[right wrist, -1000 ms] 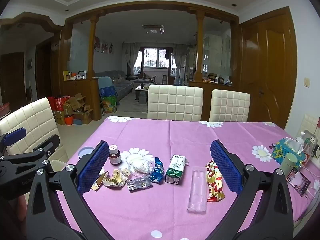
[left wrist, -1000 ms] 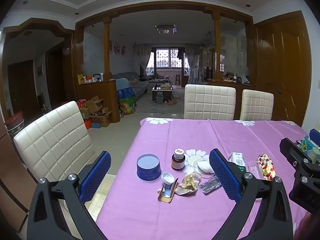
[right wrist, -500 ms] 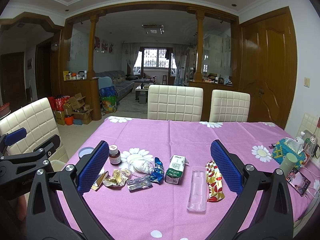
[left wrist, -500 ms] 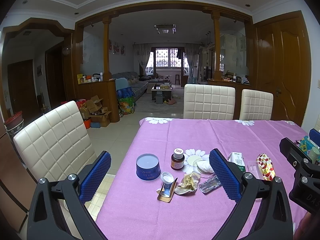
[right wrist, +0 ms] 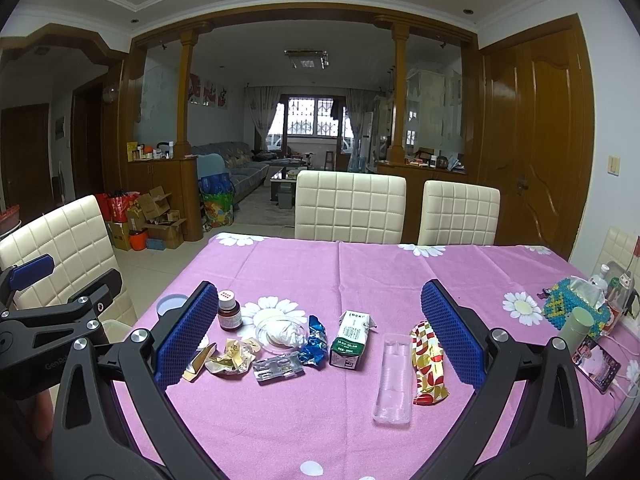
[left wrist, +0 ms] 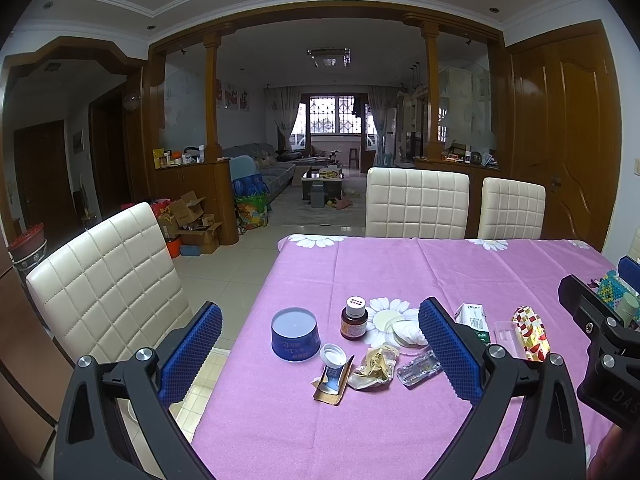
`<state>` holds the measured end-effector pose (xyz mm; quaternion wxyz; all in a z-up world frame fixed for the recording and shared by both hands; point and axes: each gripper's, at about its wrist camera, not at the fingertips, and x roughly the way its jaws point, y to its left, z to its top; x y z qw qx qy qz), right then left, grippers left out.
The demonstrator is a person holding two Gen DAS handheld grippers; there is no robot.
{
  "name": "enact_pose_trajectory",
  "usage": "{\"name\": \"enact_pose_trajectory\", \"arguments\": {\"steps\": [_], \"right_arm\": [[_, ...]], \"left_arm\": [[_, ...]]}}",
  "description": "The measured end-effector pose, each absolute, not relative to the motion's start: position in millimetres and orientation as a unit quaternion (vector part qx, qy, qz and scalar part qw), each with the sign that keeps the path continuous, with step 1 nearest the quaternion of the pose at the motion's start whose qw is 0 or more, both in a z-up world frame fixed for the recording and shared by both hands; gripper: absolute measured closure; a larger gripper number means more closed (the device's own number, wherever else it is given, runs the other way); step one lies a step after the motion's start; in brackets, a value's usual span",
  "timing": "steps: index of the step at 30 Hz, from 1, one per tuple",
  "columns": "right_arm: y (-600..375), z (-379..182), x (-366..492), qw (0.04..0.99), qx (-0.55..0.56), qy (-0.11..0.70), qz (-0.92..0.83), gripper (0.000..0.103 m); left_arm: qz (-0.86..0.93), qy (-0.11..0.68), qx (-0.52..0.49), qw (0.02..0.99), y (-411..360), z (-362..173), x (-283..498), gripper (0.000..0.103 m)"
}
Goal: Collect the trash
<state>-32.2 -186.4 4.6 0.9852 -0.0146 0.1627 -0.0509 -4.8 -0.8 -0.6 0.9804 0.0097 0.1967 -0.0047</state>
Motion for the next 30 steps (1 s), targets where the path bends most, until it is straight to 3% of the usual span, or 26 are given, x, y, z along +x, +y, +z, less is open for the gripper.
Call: {"name": "enact_pose_trajectory", "arguments": {"steps": [30], "right_arm": [[-186, 4, -32, 0.985, -0.015, 0.163, -0.051, 0.003]], "left_arm": [[-0.012, 0.201, 0.012, 0.979, -16, -12, -3, 0.007]]}}
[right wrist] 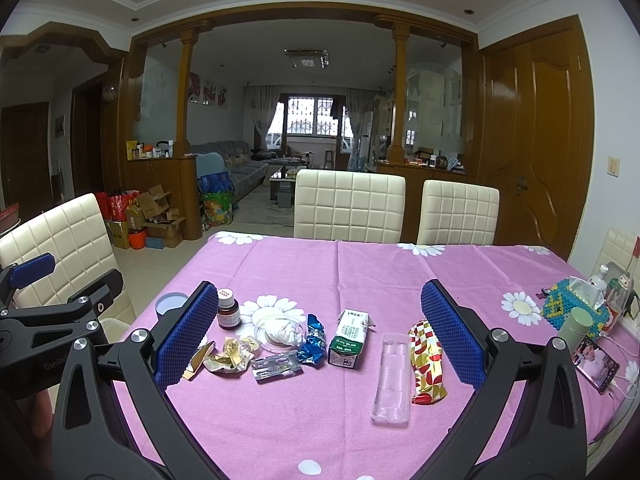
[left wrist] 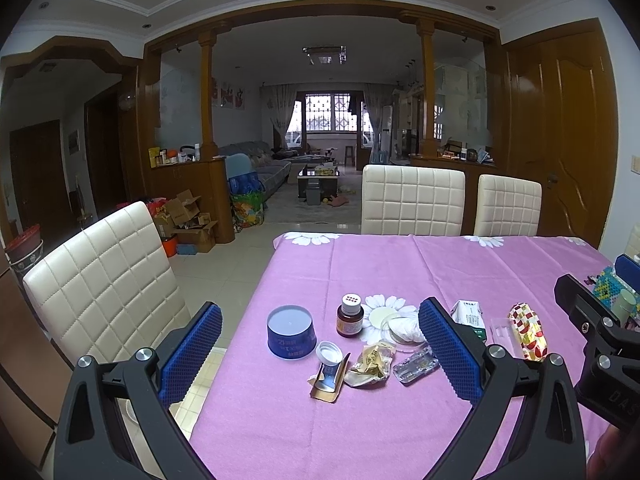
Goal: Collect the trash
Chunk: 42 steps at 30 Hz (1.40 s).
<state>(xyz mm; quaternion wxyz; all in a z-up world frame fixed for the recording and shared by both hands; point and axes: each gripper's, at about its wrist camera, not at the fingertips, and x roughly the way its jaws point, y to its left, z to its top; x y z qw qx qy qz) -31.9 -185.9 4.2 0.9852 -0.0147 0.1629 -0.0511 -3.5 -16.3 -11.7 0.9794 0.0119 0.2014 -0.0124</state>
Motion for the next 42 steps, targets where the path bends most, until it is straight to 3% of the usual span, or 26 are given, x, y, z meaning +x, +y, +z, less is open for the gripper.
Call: {"name": "enact_pose_trajectory", "arguments": {"steps": [32, 42], "right_arm": [[-199, -4, -30, 0.983, -0.012, 0.171, -0.058, 0.003], [-233, -44, -2, 0.971, -0.025, 0.211, -0.109, 0.003]], "left_arm": [[-0.014, 0.214, 0.019, 0.976, -19, -15, 4, 0.007], [-0.015, 0.266, 0.033, 0.963, -51, -65, 35, 0.007]]}}
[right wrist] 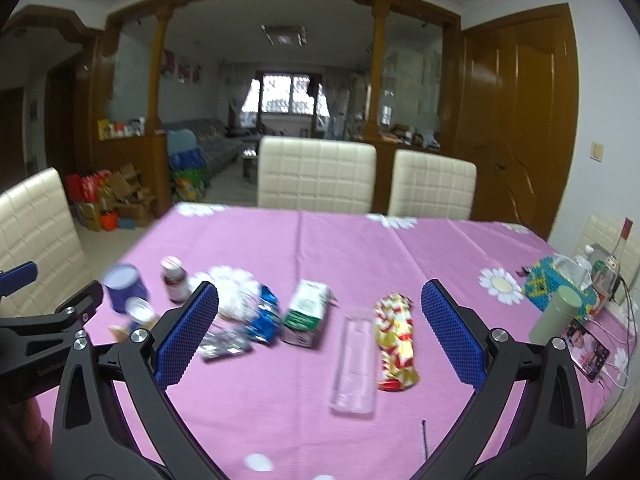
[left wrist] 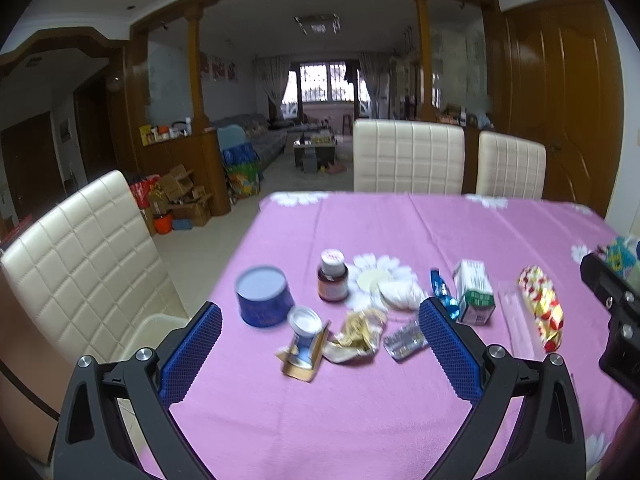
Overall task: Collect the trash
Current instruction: 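Grasp the red-and-gold snack wrapper with the right tool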
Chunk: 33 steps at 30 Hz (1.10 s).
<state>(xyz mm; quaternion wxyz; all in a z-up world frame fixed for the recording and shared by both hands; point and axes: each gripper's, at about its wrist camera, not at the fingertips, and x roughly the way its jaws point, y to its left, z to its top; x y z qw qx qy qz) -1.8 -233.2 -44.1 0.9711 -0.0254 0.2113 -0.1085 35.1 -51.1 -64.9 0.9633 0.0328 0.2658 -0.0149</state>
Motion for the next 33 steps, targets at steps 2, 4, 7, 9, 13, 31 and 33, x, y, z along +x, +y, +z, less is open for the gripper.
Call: {"name": "enact_pose_trajectory", "arguments": {"steps": [2, 4, 7, 9, 13, 31, 33], "right_arm": [[-246, -58, 8, 0.966, -0.03, 0.228, -0.121, 0.003], [-259, -73, 17, 0.959, -0.036, 0.249, -0.133, 0.003], [-280, -95, 28, 0.949, -0.032, 0.279, -0.143, 0.003], [-291, -107, 33, 0.944, -0.029, 0.296, -0.146, 0.003], [-310, -136, 49, 0.931, -0.023, 0.337, -0.141, 0.003], [-390, -189, 85, 0.891, 0.076, 0.422, -0.148, 0.059], [-391, -196, 86, 0.89, 0.079, 0.428, -0.134, 0.067]], "left_arm": [[-0.02, 0.277, 0.038, 0.96, -63, -80, 43, 0.007], [-0.029, 0.294, 0.042, 0.955, -74, -93, 53, 0.007], [-0.04, 0.315, 0.043, 0.947, -88, -108, 66, 0.007], [-0.045, 0.327, 0.049, 0.943, -99, -119, 73, 0.007], [-0.053, 0.346, 0.063, 0.935, -120, -137, 87, 0.007], [-0.125, 0.376, 0.089, 0.914, -186, -160, 104, 0.007], [-0.135, 0.376, 0.099, 0.911, -200, -164, 100, 0.007]]}}
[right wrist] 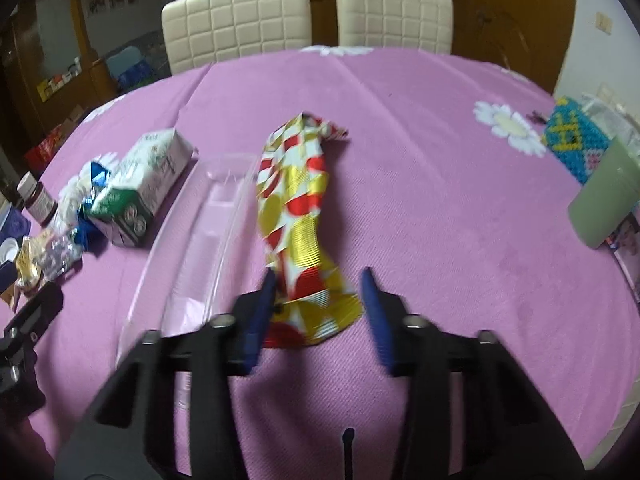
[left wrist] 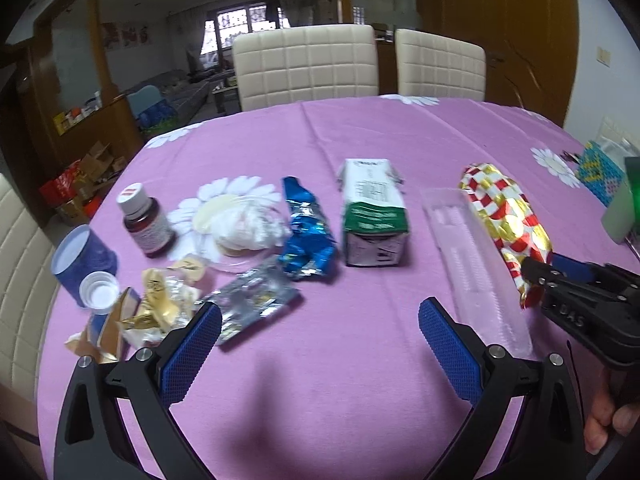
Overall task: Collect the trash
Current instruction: 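Grasp the red-and-gold snack wrapper with the right tool, then grasp the clear plastic tray with the left tool while the right tool holds the wrapper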
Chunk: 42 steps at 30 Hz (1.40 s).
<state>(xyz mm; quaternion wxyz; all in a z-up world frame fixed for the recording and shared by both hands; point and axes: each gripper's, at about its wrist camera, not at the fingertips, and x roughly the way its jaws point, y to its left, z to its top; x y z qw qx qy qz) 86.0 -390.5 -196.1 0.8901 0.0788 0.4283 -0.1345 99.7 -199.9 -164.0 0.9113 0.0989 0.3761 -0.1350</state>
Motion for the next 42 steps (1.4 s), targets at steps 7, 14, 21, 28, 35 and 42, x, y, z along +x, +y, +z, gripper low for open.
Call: {"name": "enact_pose_trajectory", "arguments": {"steps": [7, 14, 21, 28, 35, 42], "right_arm": [[-383, -192, 79, 0.903, 0.034, 0.405, -0.141, 0.083], [-390, -190, 75, 0.907, 0.038, 0.398, -0.134, 0.084], [-391, -191, 74, 0.906, 0.044, 0.402, -0.127, 0.083], [-379, -182, 73, 0.912, 0.035, 0.393, -0.116, 0.083], [-347, -154, 69, 0.925, 0.016, 0.366, -0.099, 0.083], [-287, -131, 75, 0.935, -0.02, 0.349, -0.053, 0.083]], "left_arm": [[-0.162, 0.391, 0.103, 0.9, -228, -170, 94, 0.007], [-0.186, 0.422, 0.09, 0.883, -250, -185, 100, 0.007], [-0.214, 0.438, 0.076, 0.87, -256, -192, 101, 0.078], [-0.235, 0.425, 0.053, 0.873, -241, -182, 96, 0.1], [-0.215, 0.367, 0.05, 0.904, -210, -149, 89, 0.1], [-0.159, 0.345, 0.017, 0.925, -147, -130, 92, 0.1]]}}
